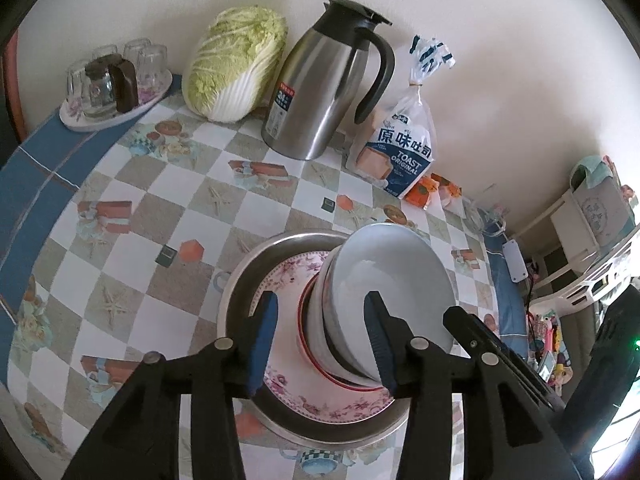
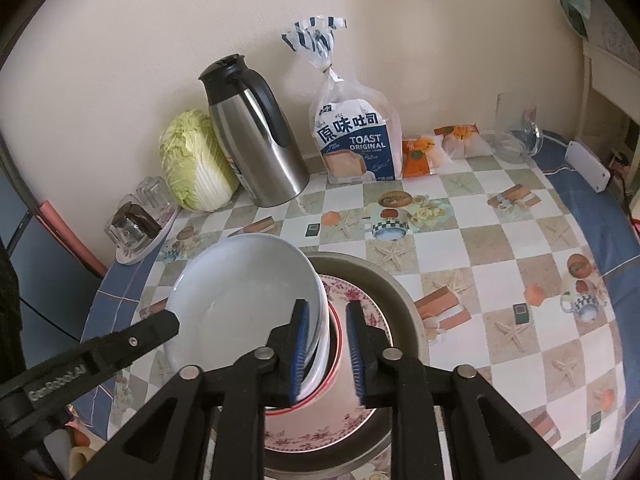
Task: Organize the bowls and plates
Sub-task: 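Open both tools and release the round bowl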
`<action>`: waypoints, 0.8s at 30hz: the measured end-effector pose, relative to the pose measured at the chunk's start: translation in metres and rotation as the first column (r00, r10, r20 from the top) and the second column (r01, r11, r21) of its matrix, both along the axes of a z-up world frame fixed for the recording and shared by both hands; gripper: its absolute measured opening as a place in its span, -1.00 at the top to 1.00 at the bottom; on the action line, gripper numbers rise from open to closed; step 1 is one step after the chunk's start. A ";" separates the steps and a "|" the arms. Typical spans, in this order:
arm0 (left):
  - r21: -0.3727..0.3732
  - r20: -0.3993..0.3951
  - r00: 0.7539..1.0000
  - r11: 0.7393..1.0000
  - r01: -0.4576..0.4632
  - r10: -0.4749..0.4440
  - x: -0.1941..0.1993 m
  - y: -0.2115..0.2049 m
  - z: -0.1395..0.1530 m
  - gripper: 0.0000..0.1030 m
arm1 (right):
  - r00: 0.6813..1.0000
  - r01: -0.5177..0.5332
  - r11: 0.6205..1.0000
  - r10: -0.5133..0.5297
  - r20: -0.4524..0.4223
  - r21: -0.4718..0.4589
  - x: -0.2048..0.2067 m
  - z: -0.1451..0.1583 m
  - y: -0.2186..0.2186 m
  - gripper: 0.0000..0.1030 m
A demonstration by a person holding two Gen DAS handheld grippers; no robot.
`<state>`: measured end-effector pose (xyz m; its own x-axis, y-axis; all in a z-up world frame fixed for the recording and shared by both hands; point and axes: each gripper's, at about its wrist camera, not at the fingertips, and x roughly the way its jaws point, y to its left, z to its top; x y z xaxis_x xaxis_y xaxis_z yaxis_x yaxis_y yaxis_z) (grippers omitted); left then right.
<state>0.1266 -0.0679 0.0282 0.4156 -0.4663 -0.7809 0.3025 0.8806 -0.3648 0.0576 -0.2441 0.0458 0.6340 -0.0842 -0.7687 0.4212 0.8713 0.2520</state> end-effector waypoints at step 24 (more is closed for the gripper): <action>0.184 0.220 0.970 0.973 -0.141 0.100 -0.029 0.024 0.017 -0.84 | 0.999 0.051 0.990 -0.050 0.008 -0.131 -0.041 0.014 0.011 -1.00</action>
<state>0.0977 -0.0441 0.0450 0.6220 -0.2486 -0.7425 0.2404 0.9631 -0.1211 0.0162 -0.2335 0.0599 0.6298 -0.2162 -0.7461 0.4648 0.8744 0.1390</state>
